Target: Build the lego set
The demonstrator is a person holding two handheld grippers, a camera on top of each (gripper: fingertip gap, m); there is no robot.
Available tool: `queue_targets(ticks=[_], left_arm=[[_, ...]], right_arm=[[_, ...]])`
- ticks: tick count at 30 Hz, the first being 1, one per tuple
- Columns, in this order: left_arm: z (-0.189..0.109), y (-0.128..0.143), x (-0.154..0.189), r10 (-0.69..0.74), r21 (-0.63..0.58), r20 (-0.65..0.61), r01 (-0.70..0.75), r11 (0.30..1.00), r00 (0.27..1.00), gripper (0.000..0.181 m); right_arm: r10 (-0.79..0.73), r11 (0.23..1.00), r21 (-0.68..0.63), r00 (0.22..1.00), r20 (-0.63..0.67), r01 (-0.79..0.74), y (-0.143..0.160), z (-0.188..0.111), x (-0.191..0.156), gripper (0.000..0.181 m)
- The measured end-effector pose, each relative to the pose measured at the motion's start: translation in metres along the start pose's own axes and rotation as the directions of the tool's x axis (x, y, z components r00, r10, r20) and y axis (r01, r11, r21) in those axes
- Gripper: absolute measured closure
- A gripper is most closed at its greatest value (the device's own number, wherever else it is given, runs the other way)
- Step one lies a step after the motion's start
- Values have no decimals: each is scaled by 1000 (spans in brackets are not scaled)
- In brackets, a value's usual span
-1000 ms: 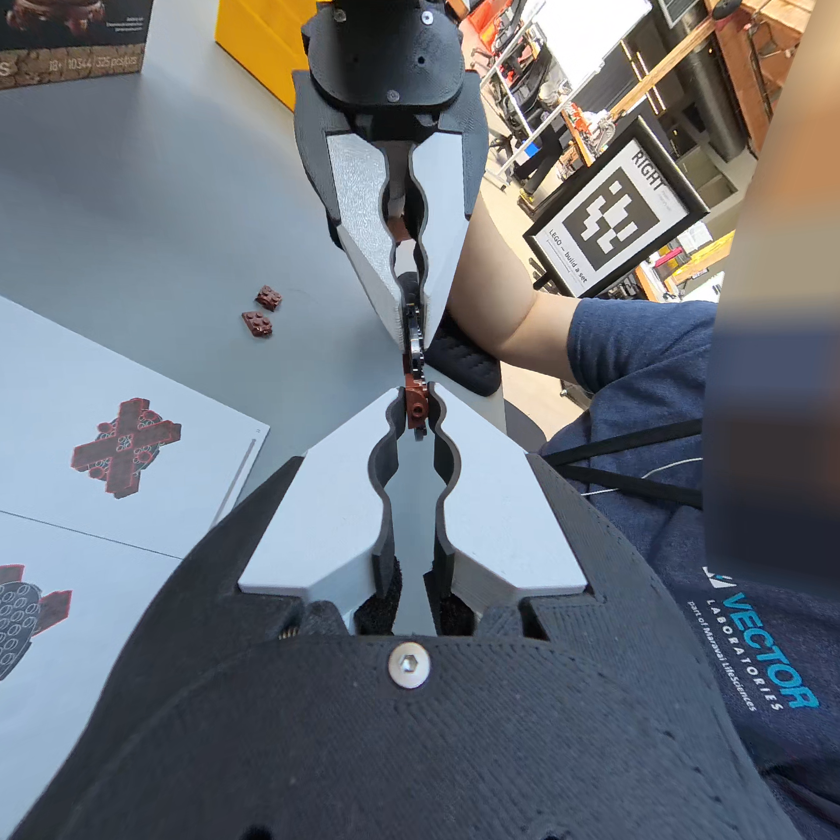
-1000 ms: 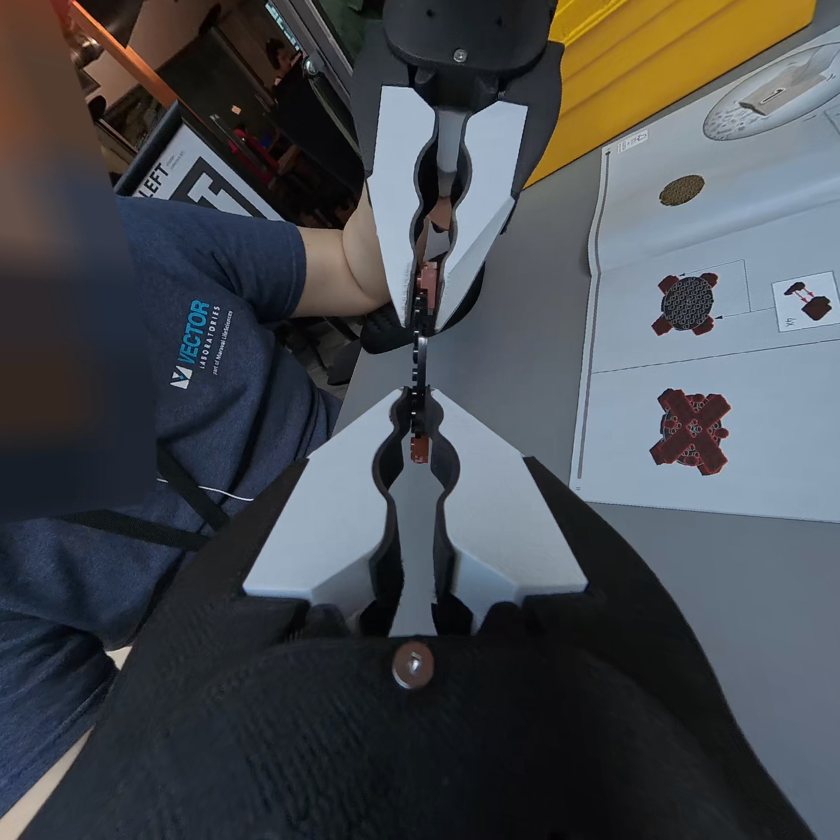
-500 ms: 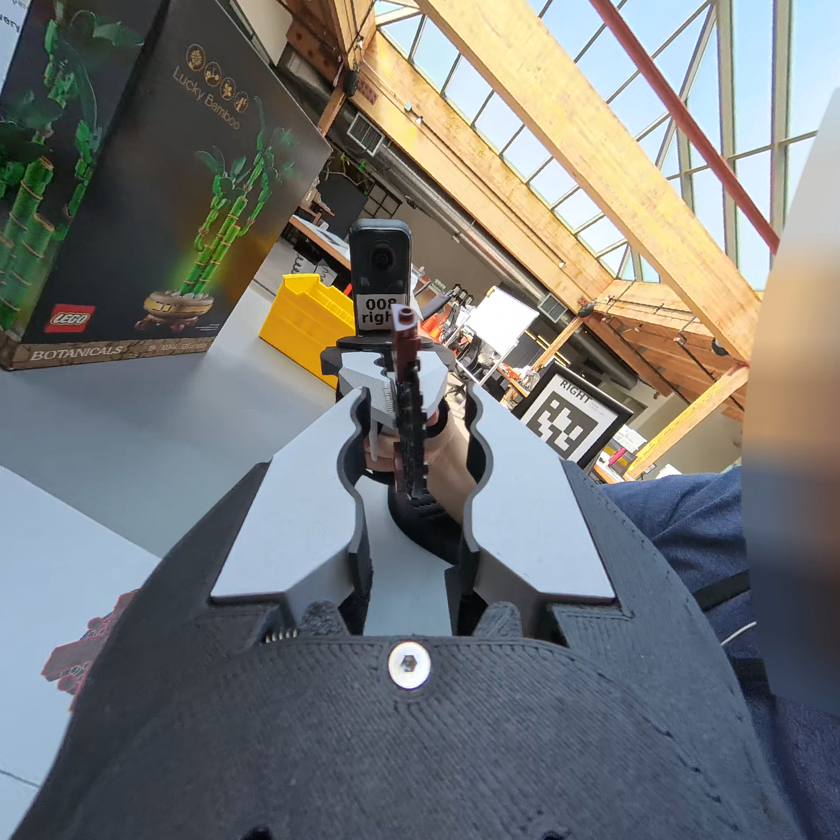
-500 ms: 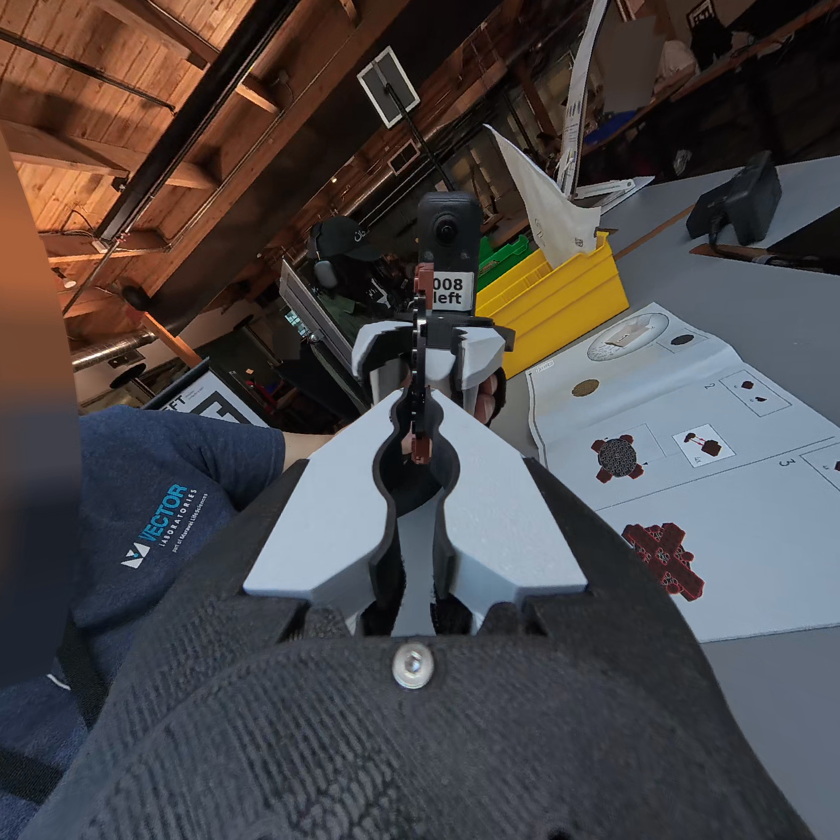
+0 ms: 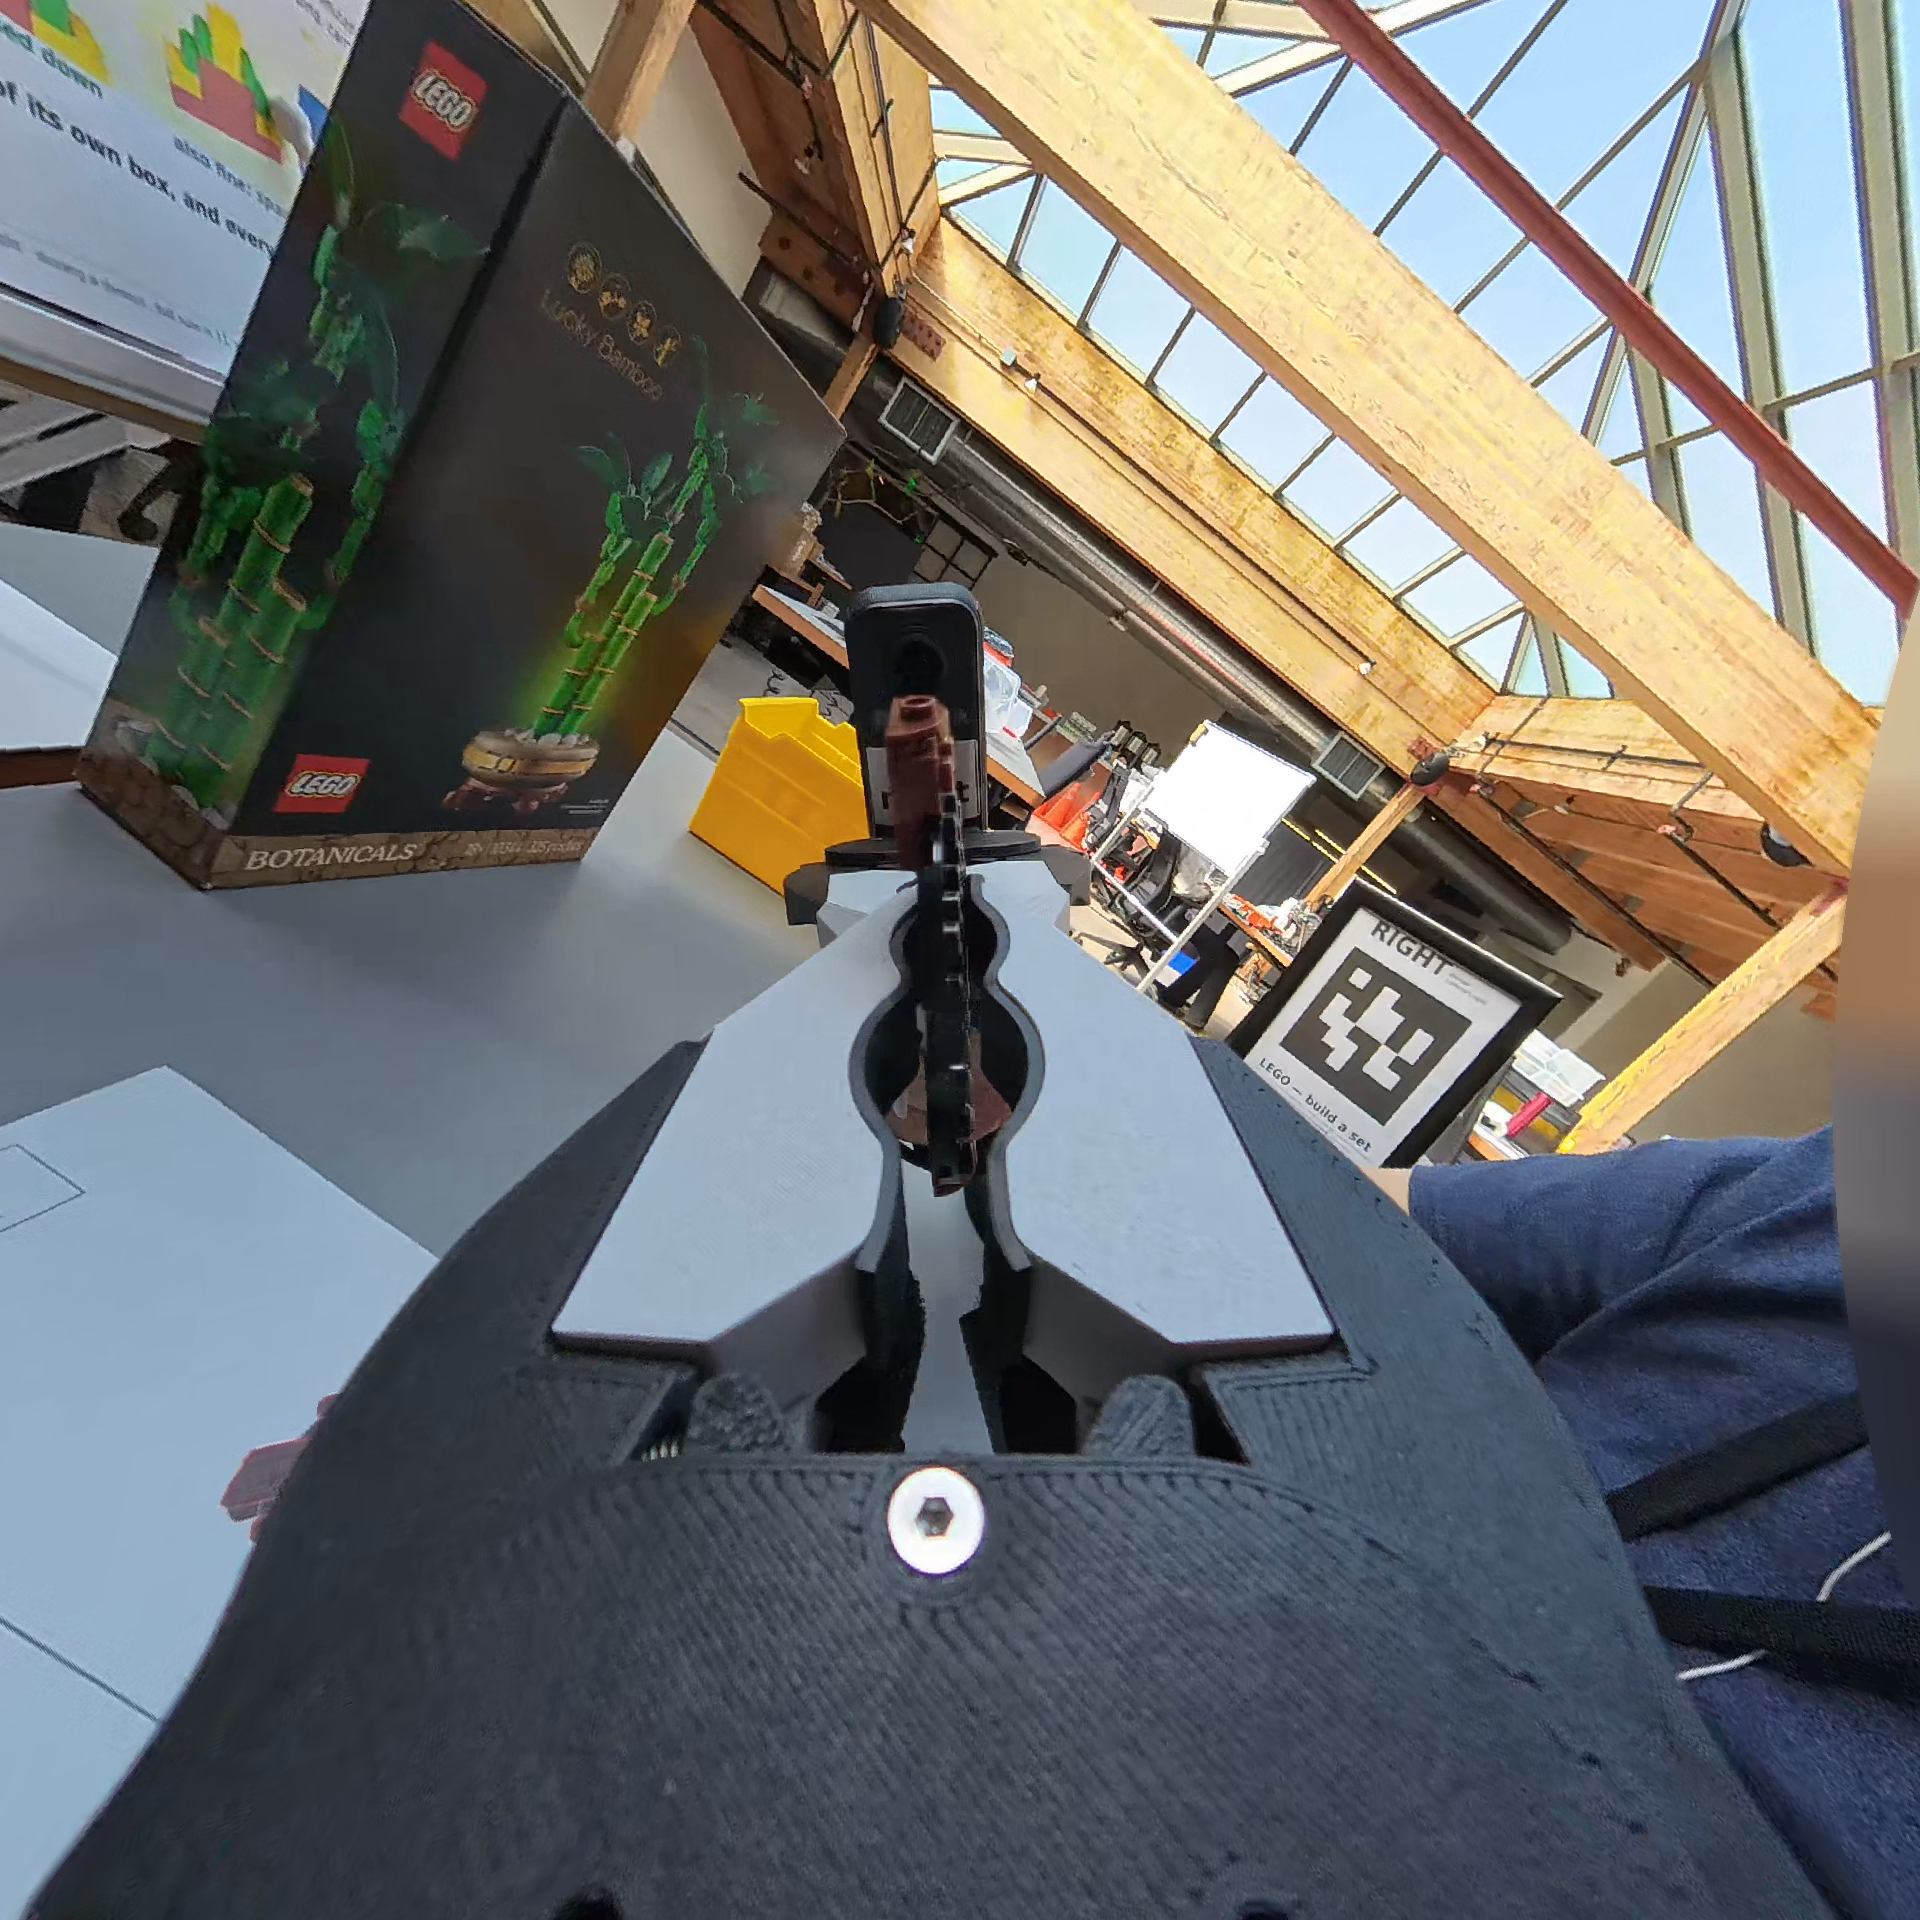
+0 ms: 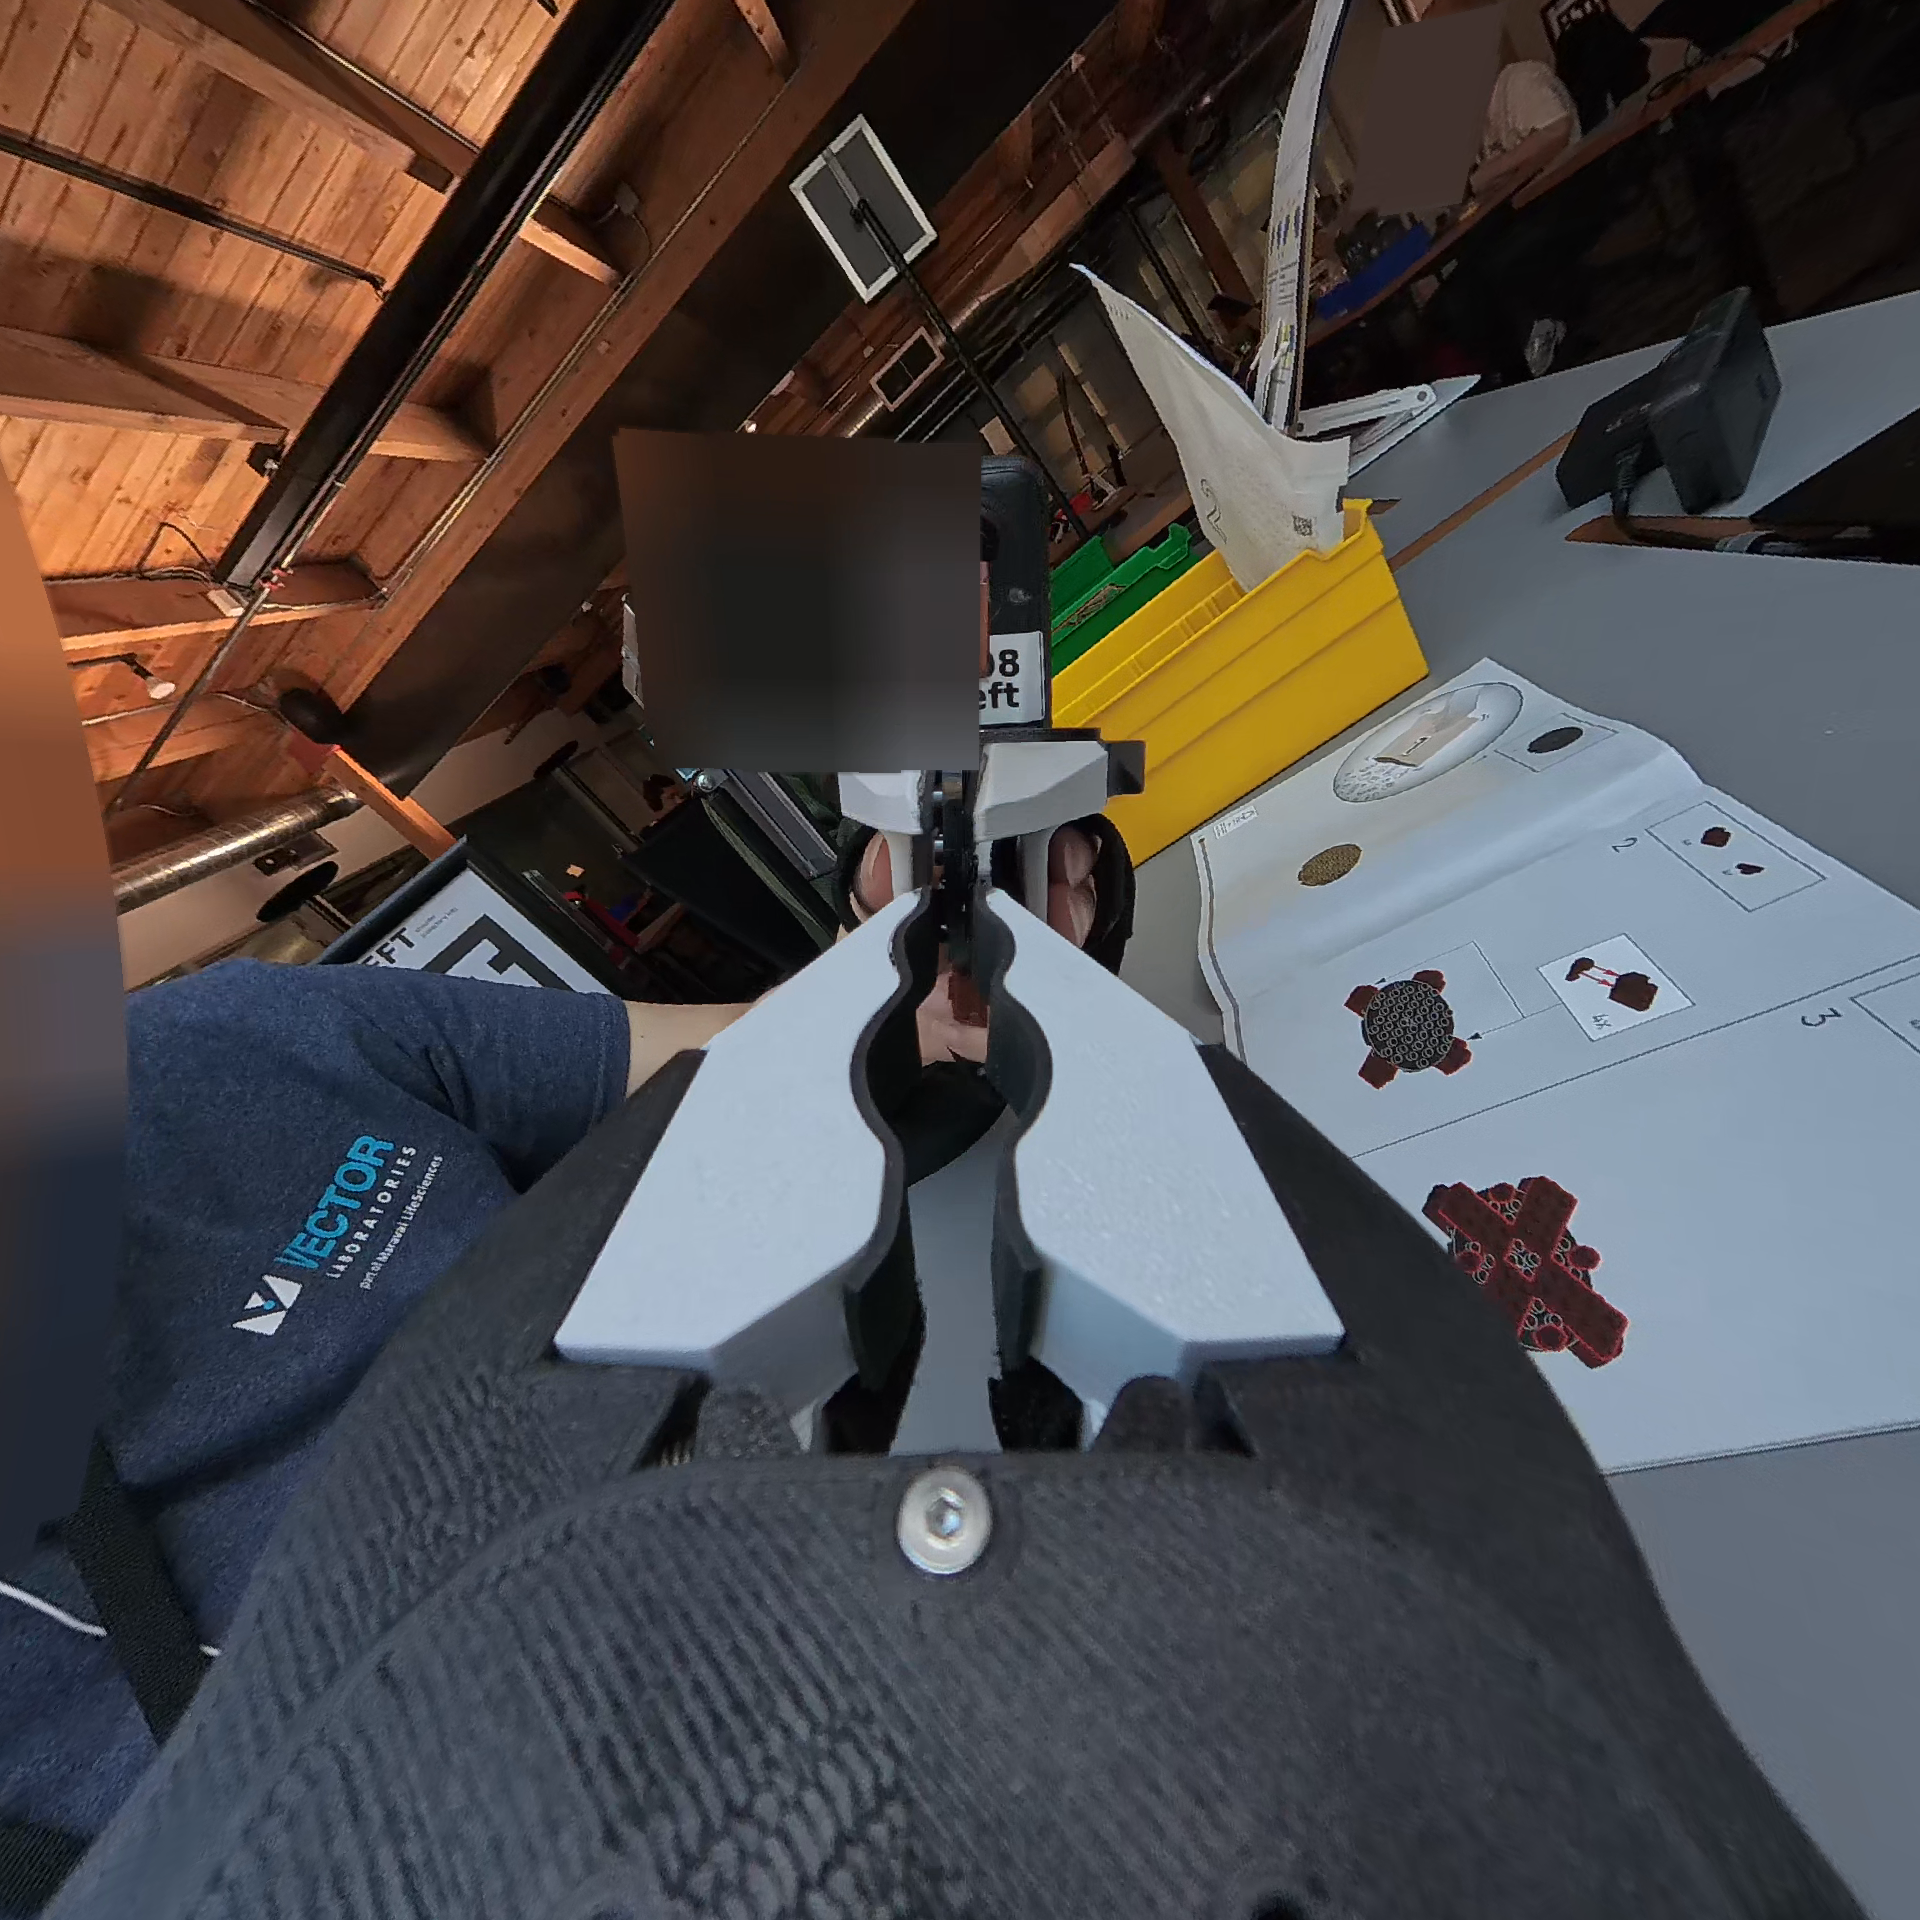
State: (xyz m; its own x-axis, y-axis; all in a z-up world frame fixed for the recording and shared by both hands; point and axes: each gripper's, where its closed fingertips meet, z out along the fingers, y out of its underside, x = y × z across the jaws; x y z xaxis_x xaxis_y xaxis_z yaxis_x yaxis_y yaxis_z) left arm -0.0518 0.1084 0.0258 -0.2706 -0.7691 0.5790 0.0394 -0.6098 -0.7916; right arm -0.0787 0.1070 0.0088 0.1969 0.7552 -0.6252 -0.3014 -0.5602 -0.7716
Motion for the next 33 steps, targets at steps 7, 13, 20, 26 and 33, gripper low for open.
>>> queue_targets(ticks=[7,13,20,26,33], left_arm=[[3,5,-1,-70,21,-58,72,997,996,177],[3,8,-2,-36,-6,-43,36,999,998,180],[-1,7,-10,-72,-11,-12,72,997,997,179],[2,22,-16,-138,-108,-12,136,985,990,179],[0,25,-20,-145,-138,15,146,980,989,179]], right_arm=[[-6,999,-33,1000,-30,5,6,3,3,178],[-29,993,-114,1000,-11,27,10,-5,0,167],[-489,842,-314,866,-100,439,16,-95,19,155],[-656,630,-606,751,-79,486,70,-129,64,154],[-507,606,-784,825,-251,134,108,-127,94,153]])
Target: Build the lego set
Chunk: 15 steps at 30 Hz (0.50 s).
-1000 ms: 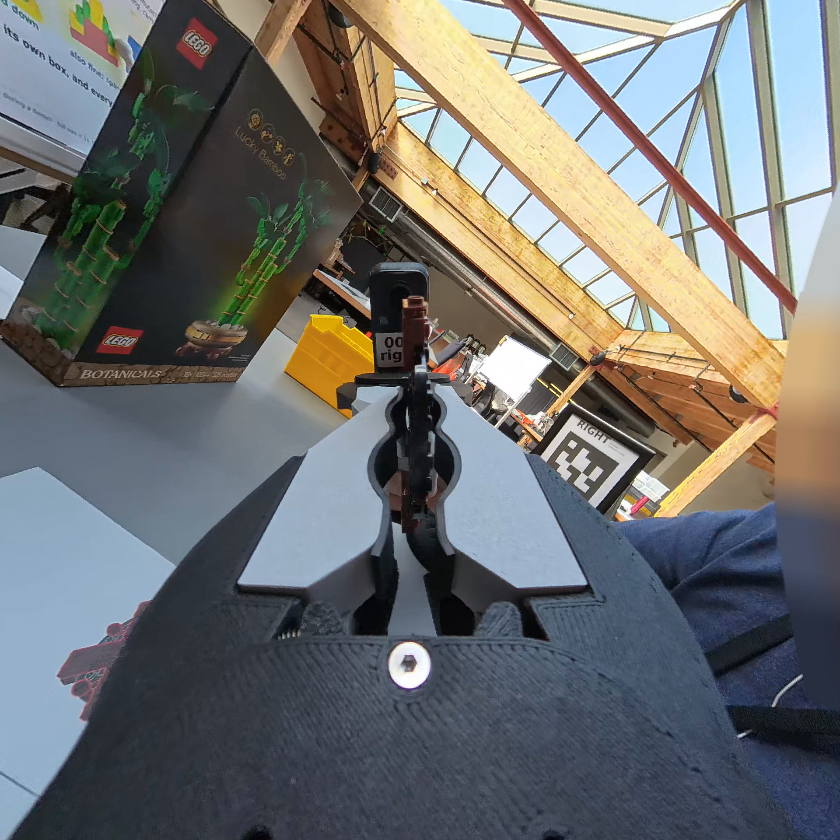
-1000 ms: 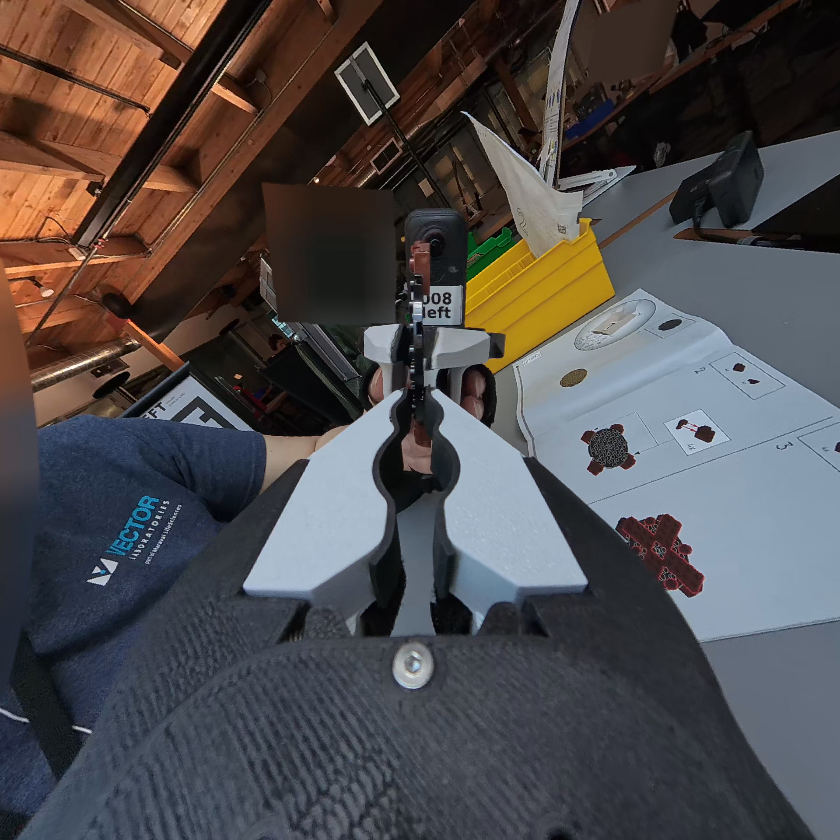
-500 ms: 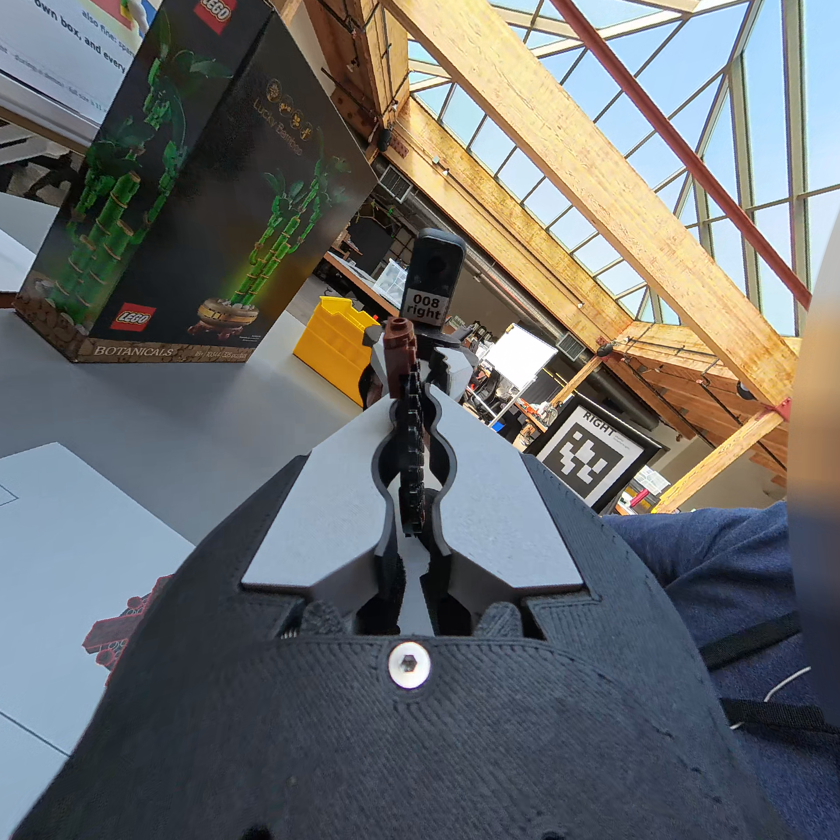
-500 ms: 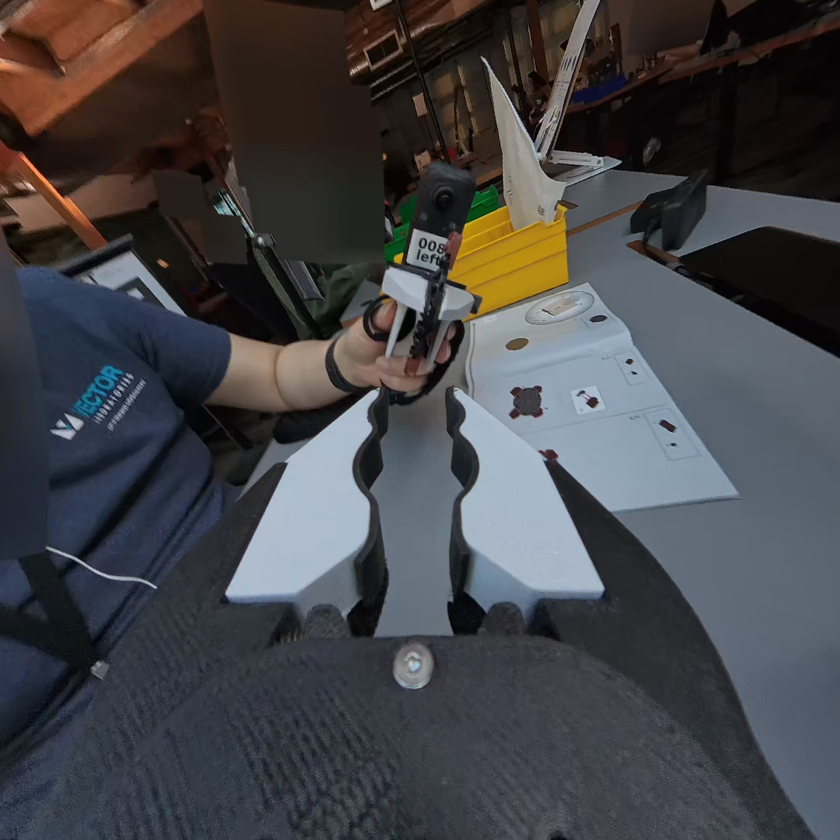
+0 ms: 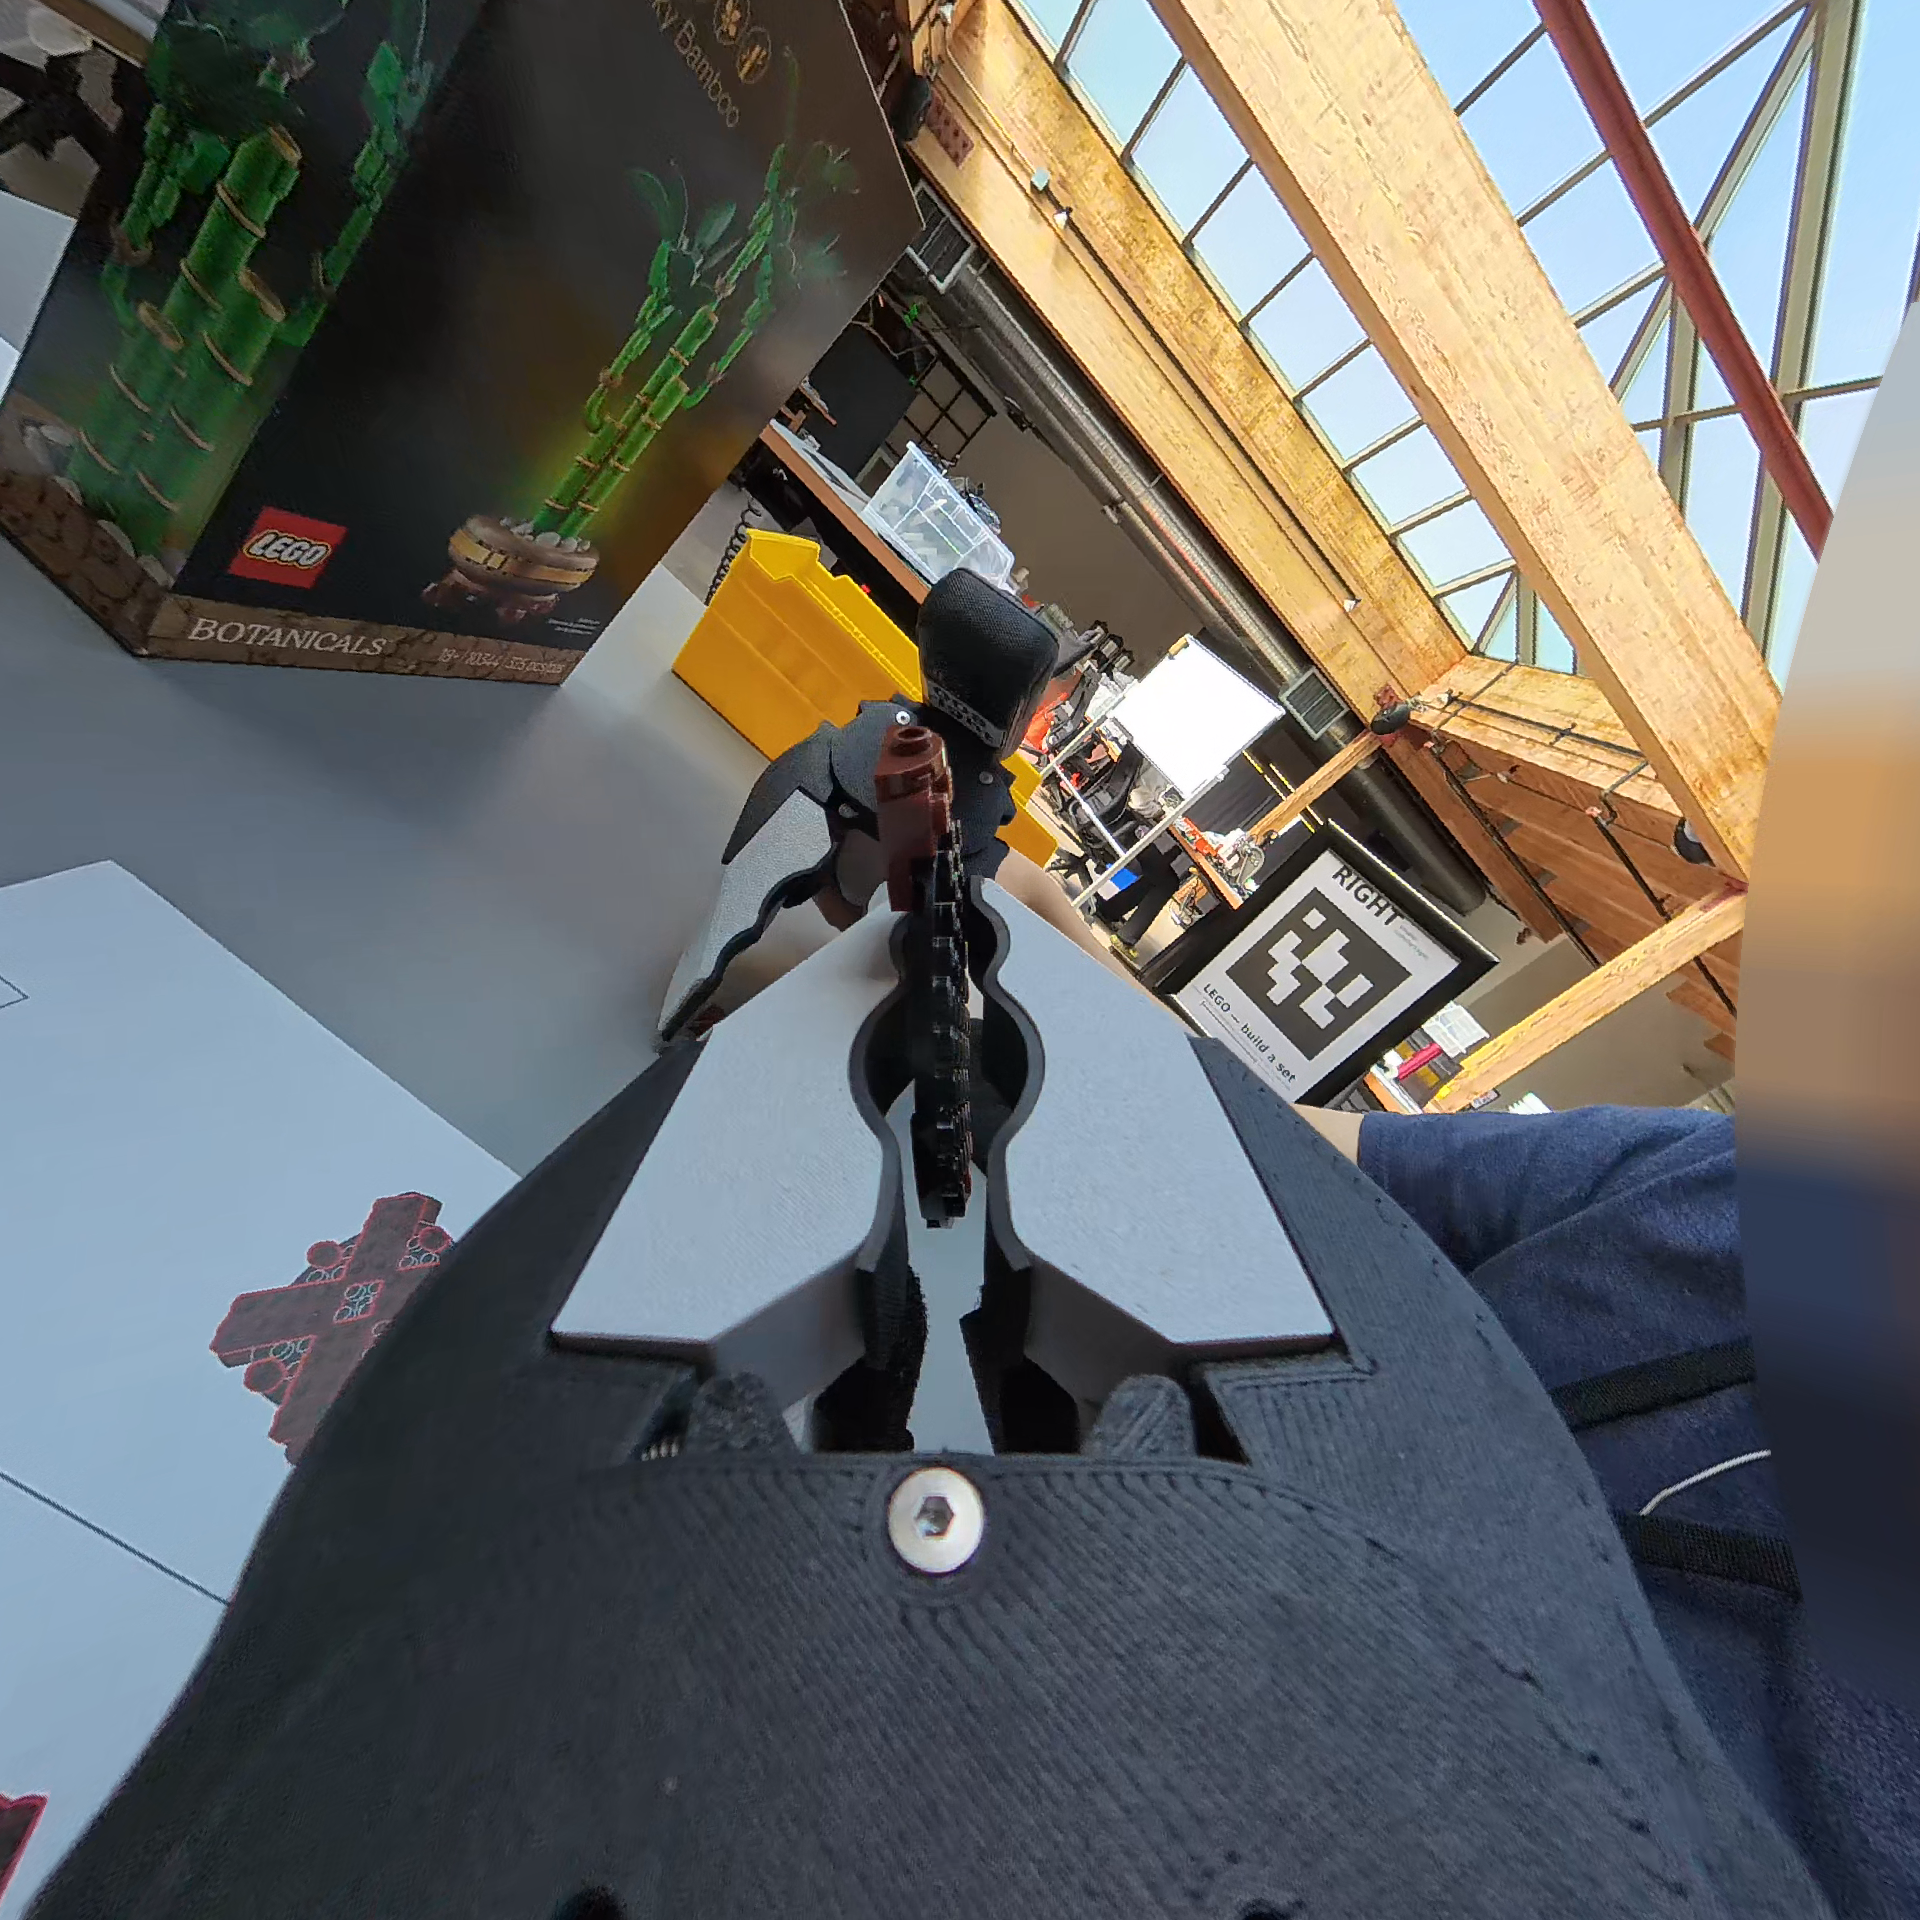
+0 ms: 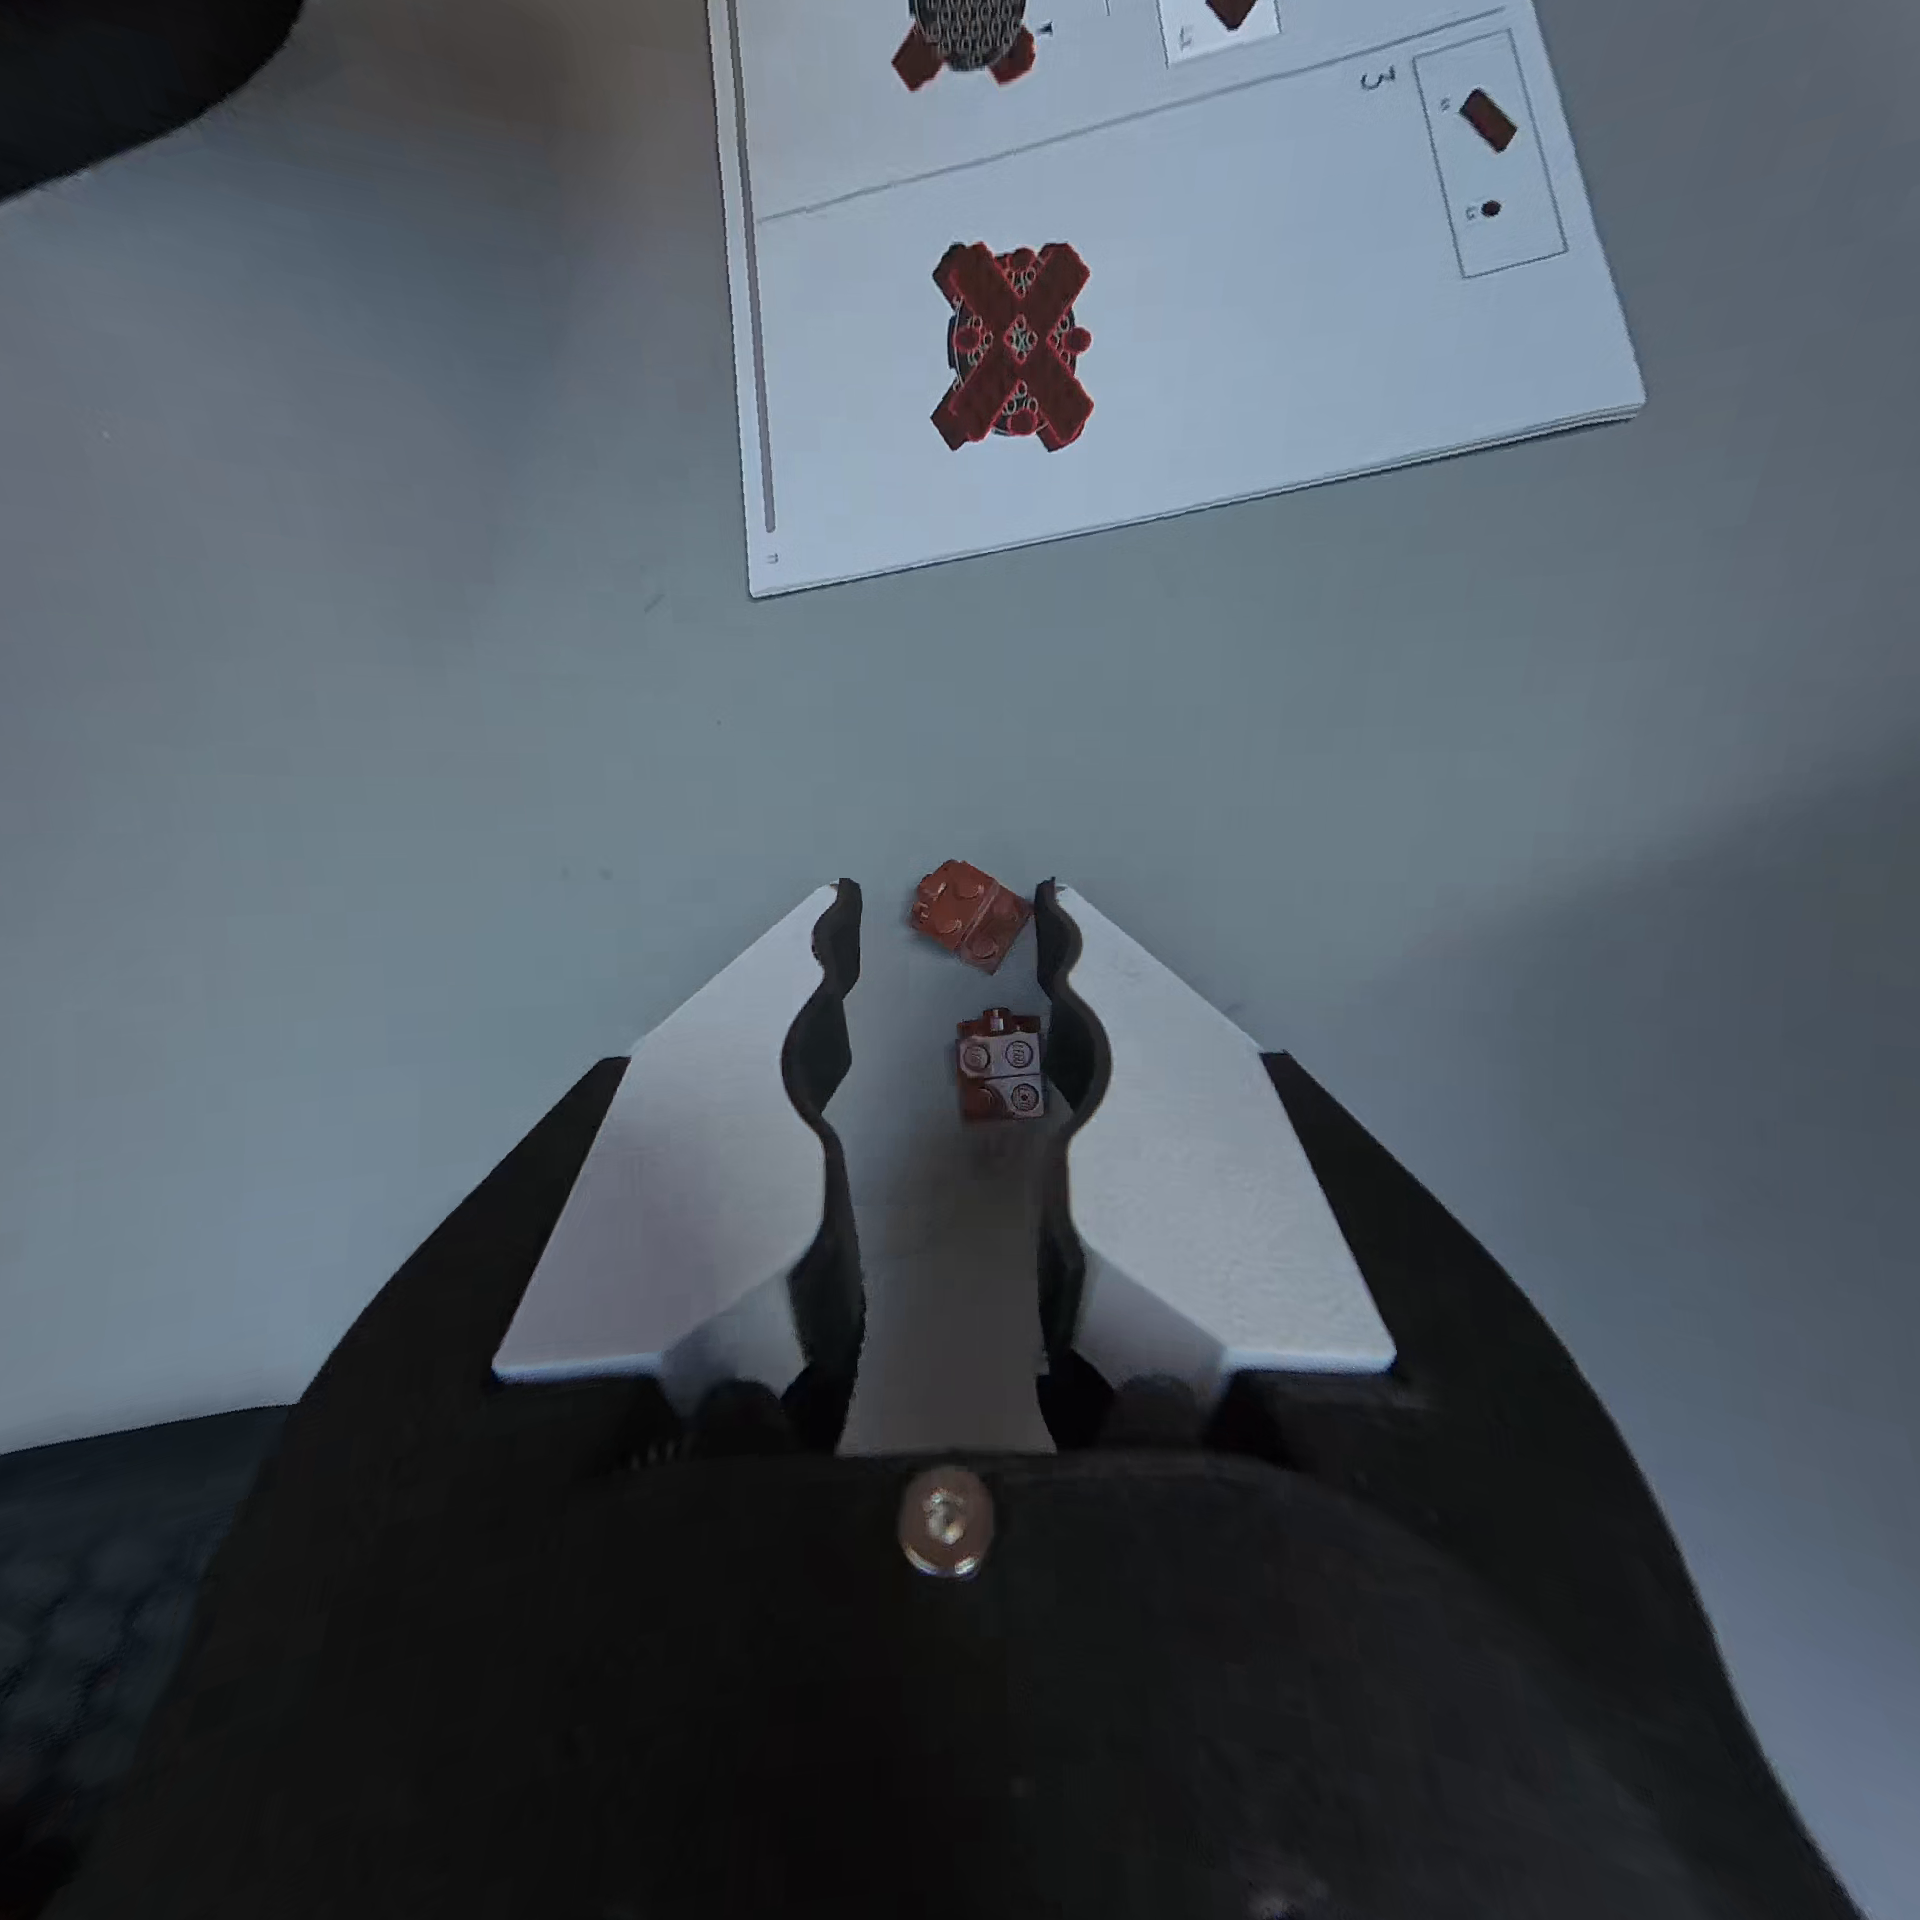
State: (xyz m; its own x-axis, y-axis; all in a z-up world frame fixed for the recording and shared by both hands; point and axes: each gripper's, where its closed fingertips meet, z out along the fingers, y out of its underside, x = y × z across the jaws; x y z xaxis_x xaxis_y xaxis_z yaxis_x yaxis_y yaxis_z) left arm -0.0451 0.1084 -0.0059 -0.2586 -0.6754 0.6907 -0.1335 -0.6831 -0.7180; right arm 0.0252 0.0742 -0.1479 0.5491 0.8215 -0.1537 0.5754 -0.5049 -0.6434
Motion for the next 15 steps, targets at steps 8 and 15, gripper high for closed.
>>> queue_targets(ticks=[8,15], left_arm=[[1,1,4,-11,-12,-27,10,1000,1000,179],[1,-1,10,-14,-9,-36,13,1000,999,179]], right_arm=[[-390,920,-96,913,-120,381,-1,3,-9,164],[212,977,78,942,-259,-199,-9,-20,3,155]])
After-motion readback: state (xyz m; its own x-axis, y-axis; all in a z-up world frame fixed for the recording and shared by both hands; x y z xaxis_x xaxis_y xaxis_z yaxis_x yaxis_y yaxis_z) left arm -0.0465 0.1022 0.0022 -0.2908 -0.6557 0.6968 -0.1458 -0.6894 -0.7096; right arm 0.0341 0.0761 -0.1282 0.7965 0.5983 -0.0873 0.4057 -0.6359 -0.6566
